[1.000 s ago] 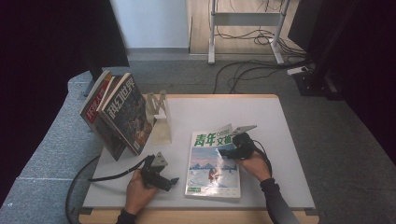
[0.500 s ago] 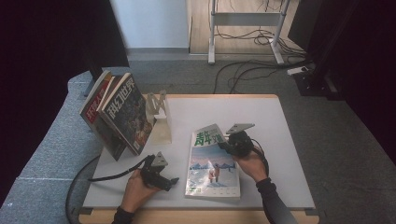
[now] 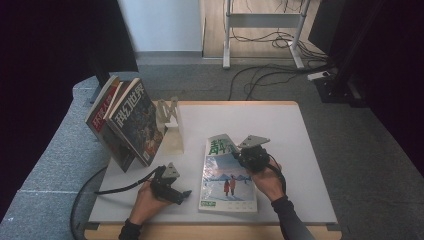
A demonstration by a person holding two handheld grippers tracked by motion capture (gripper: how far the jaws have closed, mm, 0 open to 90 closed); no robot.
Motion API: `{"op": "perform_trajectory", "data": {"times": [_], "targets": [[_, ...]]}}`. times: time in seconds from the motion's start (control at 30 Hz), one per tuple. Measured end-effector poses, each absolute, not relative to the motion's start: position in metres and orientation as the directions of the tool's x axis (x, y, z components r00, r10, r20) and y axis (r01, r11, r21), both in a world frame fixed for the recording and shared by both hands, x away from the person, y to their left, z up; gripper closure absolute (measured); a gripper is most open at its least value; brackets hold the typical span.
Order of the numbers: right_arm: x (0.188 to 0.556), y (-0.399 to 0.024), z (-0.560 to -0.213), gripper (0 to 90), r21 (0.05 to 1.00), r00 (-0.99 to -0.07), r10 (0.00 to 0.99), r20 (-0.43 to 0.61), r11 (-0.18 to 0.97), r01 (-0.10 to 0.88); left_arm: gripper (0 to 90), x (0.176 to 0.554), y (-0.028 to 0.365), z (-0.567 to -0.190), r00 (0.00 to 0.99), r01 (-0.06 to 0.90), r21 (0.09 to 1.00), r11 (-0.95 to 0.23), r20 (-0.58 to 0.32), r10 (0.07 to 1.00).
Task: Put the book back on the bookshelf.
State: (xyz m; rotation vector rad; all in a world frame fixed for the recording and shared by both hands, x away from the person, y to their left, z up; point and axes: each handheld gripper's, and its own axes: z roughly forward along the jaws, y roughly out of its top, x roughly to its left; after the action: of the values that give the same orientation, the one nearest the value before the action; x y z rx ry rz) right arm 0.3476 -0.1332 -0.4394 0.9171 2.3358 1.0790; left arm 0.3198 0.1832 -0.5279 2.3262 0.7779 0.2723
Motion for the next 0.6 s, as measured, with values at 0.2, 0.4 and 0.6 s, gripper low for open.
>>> {"op": "perform_trajectory", "data": {"times": [0.2,0.4,0.6], "targets": [[0.336,-0.133,-0.434,85.5,0.801,-0.678,0.727,-0.109,0.468,0.373,0.0,0.32,0.183,-0.527,0.802,0.465,0.645,-0.606,-0.015,0.598],[0.324,-0.136,-0.431,85.5,0.82,-0.675,0.723,-0.144,0.469,0.328,5.4,0.322,0.186,-0.521,0.808,0.474,0.638,-0.607,-0.041,0.587],[0.314,-0.143,-0.427,85.5,0.841,-0.673,0.726,-0.144,0.448,0.304,9.4,0.322,0.187,-0.507,0.819,0.459,0.683,-0.568,-0.078,0.568]]}}
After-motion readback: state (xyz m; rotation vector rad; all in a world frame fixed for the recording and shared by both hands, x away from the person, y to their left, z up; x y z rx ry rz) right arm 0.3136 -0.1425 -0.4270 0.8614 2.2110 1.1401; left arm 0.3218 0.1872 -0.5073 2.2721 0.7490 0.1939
